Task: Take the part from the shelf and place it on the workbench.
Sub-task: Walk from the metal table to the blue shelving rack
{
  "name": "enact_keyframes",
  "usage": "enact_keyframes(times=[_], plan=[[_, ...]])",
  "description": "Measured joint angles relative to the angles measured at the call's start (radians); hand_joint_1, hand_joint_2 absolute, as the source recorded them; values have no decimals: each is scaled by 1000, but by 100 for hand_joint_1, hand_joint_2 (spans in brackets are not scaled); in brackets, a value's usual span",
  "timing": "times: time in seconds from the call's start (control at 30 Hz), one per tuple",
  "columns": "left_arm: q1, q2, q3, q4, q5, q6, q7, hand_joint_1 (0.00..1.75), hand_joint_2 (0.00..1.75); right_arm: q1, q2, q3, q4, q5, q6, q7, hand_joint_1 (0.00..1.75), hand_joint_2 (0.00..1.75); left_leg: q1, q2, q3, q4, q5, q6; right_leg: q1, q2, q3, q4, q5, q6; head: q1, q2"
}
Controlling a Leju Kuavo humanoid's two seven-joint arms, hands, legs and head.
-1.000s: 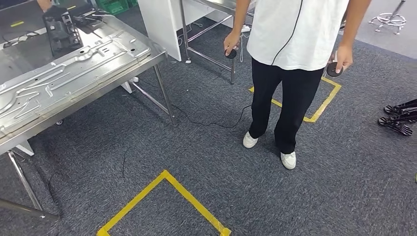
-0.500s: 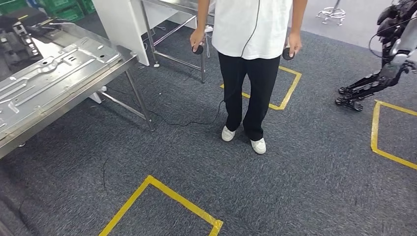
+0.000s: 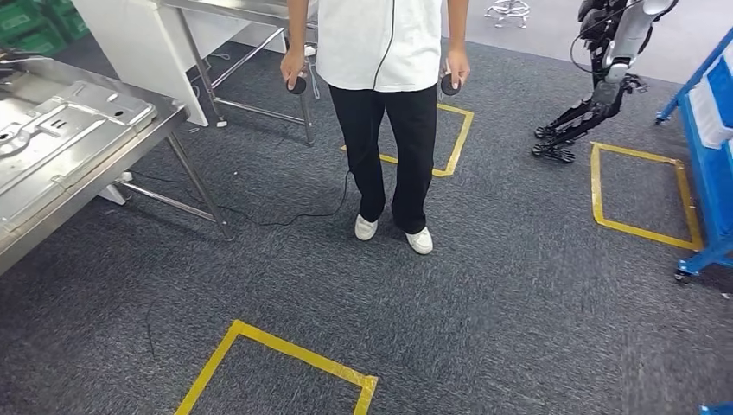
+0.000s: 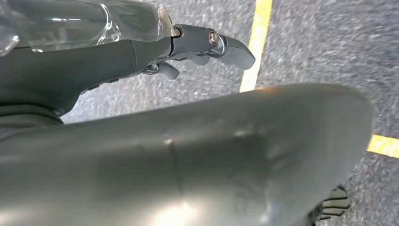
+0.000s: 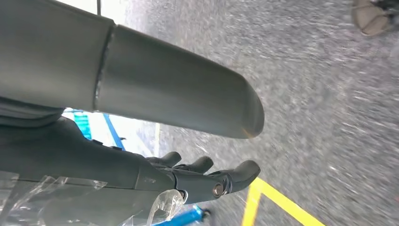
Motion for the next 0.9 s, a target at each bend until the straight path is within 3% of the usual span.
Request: enact_keyframes(times=[0.07,0.13,0.2,0.27,0.3,0.33,0.37,0.43,0.47,0.5,0.57,0.6,0.67,0.73,0.77,0.8,0.83,0.9], plan=[[0,0,0,0,-1,0,-1,0,0,5,0,0,1,1,0,0,0,0,-8,18,-6,6,8,26,-4,15,-5,-6,10,12,3,0],[-2,0,0,0,-1,2,-4,0,0,10,0,0,2,1,0,0,0,0,-14,40,-13,6,17,46,-6,-19,-24,26,-9,13,4,0],[-4,0,0,0,-1,6,-15,0,0,7,1,1,2,-1,1,-2,0,0,-23,66,-25,6,27,64,2,-78,-77,147,-84,4,5,0],[-1,0,0,0,1,10,-27,0,0,3,1,1,2,-4,1,-5,0,0,-34,95,-37,6,33,76,12,-99,-136,297,-160,-5,6,0],[1,0,0,0,2,12,-31,0,0,3,1,1,2,-5,0,-8,0,0,-39,109,-43,6,36,79,17,-100,-144,334,-174,-10,7,0],[1,0,0,0,3,13,-33,0,0,4,1,1,2,-6,0,-10,0,0,-43,122,-46,6,38,81,22,-102,-128,328,-169,-16,7,0],[1,0,0,0,4,14,-33,0,0,5,0,1,2,-8,-1,-14,0,0,-47,133,-48,6,39,82,28,-107,-90,281,-149,-23,6,0],[0,-1,0,0,5,14,-30,0,0,5,-2,1,2,-13,-4,-20,0,0,-54,154,-46,8,38,81,41,-152,11,128,-106,-39,7,0],[0,-2,0,0,5,14,-27,0,0,5,-3,1,2,-14,-5,-22,0,0,-58,165,-45,9,37,78,46,-173,45,69,-93,-45,6,0],[0,-3,0,0,6,14,-25,0,0,4,-3,1,2,-15,-6,-22,0,0,-61,176,-43,9,36,75,49,-186,63,35,-87,-50,6,0],[-2,-4,0,0,6,15,-23,0,0,5,-3,1,2,-16,-6,-18,0,0,-64,200,-40,9,35,66,51,-168,62,24,-82,-56,4,0],[-3,-4,0,0,5,15,-23,0,0,6,-2,1,2,-18,-6,-16,0,0,-62,196,-40,15,31,60,49,-156,60,23,-79,-59,4,0],[-5,-5,0,0,3,15,-18,0,0,4,-1,1,2,-22,-7,-17,0,0,-55,147,-59,70,-9,45,43,-134,57,20,-71,-67,4,0],[-1,-5,-1,0,3,14,-9,0,0,0,0,1,2,-24,-7,-19,0,0,-45,89,-115,200,-80,33,41,-110,49,21,-63,-72,3,0],[2,-5,-1,0,4,13,-6,0,0,-1,0,1,2,-24,-7,-18,0,0,-42,79,-145,266,-106,30,41,-96,45,21,-60,-73,3,0],[5,-5,-1,0,4,13,-6,0,0,0,0,1,2,-24,-8,-16,0,0,-40,75,-163,305,-115,29,41,-82,42,21,-58,-73,3,0],[6,-5,-1,0,3,13,-9,0,0,1,0,2,2,-24,-8,-15,0,0,-39,72,-163,305,-102,30,41,-68,40,22,-56,-72,3,0],[5,-5,-2,0,2,14,-19,0,0,3,1,2,2,-25,-9,-12,0,0,-38,53,-113,192,-29,37,40,-40,40,22,-53,-68,3,0]])
